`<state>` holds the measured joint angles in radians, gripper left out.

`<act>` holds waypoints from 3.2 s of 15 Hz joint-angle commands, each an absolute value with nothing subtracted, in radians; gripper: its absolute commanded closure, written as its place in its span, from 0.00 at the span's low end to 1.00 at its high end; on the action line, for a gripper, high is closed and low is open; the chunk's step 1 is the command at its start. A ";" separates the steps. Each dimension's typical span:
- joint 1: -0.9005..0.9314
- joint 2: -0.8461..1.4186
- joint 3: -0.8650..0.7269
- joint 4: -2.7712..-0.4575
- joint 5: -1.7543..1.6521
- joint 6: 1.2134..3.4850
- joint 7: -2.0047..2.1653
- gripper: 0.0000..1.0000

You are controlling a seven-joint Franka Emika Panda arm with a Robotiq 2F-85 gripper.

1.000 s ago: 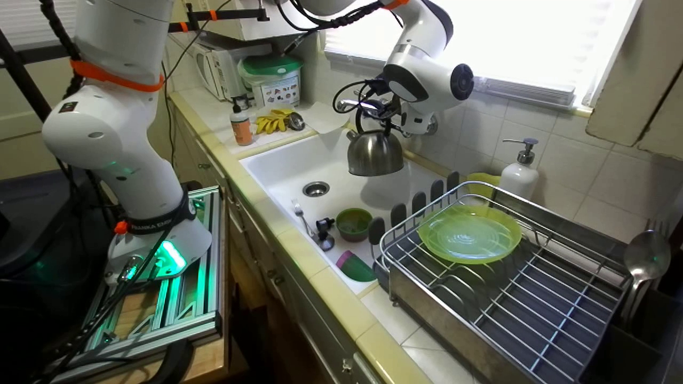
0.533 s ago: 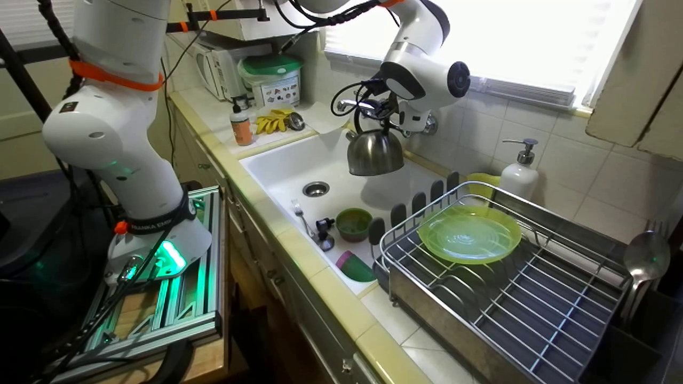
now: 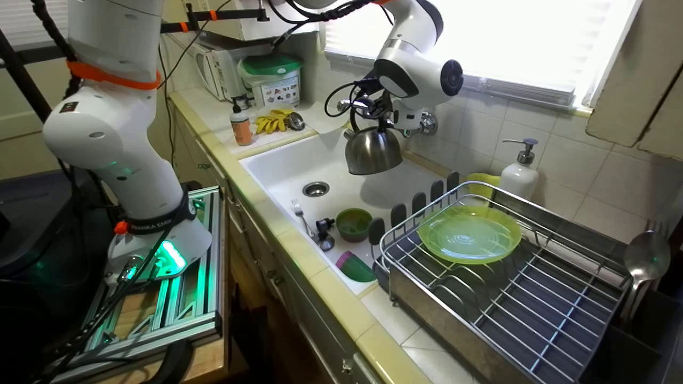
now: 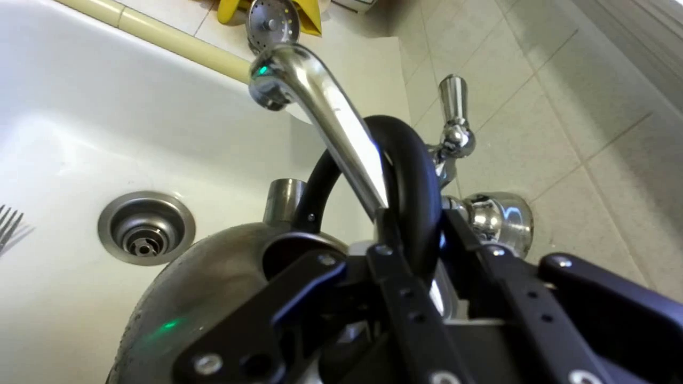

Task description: Remove the kettle from the faucet and put it in the sink.

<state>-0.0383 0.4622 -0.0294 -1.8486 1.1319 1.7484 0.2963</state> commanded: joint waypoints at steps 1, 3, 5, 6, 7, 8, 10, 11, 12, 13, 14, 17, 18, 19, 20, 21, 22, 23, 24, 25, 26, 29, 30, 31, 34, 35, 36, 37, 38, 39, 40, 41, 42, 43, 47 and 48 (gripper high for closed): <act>-0.037 0.412 -0.027 -1.913 1.120 1.681 0.280 0.94; -0.035 0.415 -0.028 -1.917 1.122 1.661 0.281 0.49; -0.034 0.416 -0.031 -1.919 1.119 1.636 0.280 0.43; -0.032 0.416 -0.032 -1.921 1.112 1.623 0.281 0.85; -0.032 0.416 -0.032 -1.923 1.113 1.613 0.281 0.80; -0.031 0.417 -0.033 -1.923 1.111 1.607 0.283 0.81; -0.031 0.413 -0.034 -1.922 1.113 1.597 0.282 0.93; -0.031 0.411 -0.035 -1.924 1.113 1.592 0.281 0.99; -0.030 0.407 -0.034 -1.927 1.113 1.590 0.283 0.95; -0.028 0.409 -0.034 -1.929 1.113 1.591 0.282 0.95; -0.029 0.409 -0.034 -1.932 1.114 1.585 0.283 0.95; -0.029 0.410 -0.032 -1.935 1.121 1.572 0.278 0.95; -0.030 0.408 -0.030 -1.935 1.130 1.571 0.271 0.95; -0.031 0.403 -0.028 -1.936 1.139 1.567 0.267 0.95; -0.033 0.391 -0.026 -1.943 1.145 1.560 0.262 0.95; -0.036 0.379 -0.022 -1.953 1.157 1.547 0.252 0.95; -0.040 0.362 -0.020 -1.968 1.164 1.530 0.239 0.95; -0.042 0.348 -0.019 -1.984 1.169 1.516 0.227 0.95; -0.044 0.334 -0.019 -2.002 1.173 1.498 0.216 0.95; -0.046 0.323 -0.019 -2.017 1.178 1.478 0.209 0.95; -0.046 0.314 -0.020 -2.032 1.180 1.458 0.204 0.95; -0.042 0.293 -0.023 -2.063 1.186 1.412 0.201 0.95; -0.041 0.290 -0.023 -2.071 1.192 1.395 0.200 0.95; -0.039 0.287 -0.022 -2.079 1.196 1.382 0.203 0.95; -0.034 0.289 -0.020 -2.100 1.220 1.354 0.208 0.95; -0.032 0.291 -0.018 -2.105 1.229 1.346 0.209 0.95; -0.030 0.291 -0.017 -2.112 1.242 1.341 0.210 0.95; -0.028 0.289 -0.015 -2.120 1.254 1.336 0.213 0.95; -0.025 0.288 -0.013 -2.126 1.266 1.333 0.215 0.95; -0.022 0.284 -0.011 -2.136 1.280 1.332 0.220 0.95; -0.018 0.283 -0.009 -2.145 1.293 1.335 0.224 0.95; -0.015 0.282 -0.007 -2.152 1.307 1.336 0.225 0.95; -0.011 0.279 -0.006 -2.162 1.321 1.340 0.228 0.95; -0.007 0.278 -0.004 -2.172 1.337 1.342 0.229 0.95; 0.007 0.283 0.006 -2.199 1.387 1.342 0.231 0.95; 0.011 0.282 0.008 -2.207 1.399 1.343 0.231 0.95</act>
<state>0.0049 0.3273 0.0049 -2.1628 1.3324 1.3815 0.2111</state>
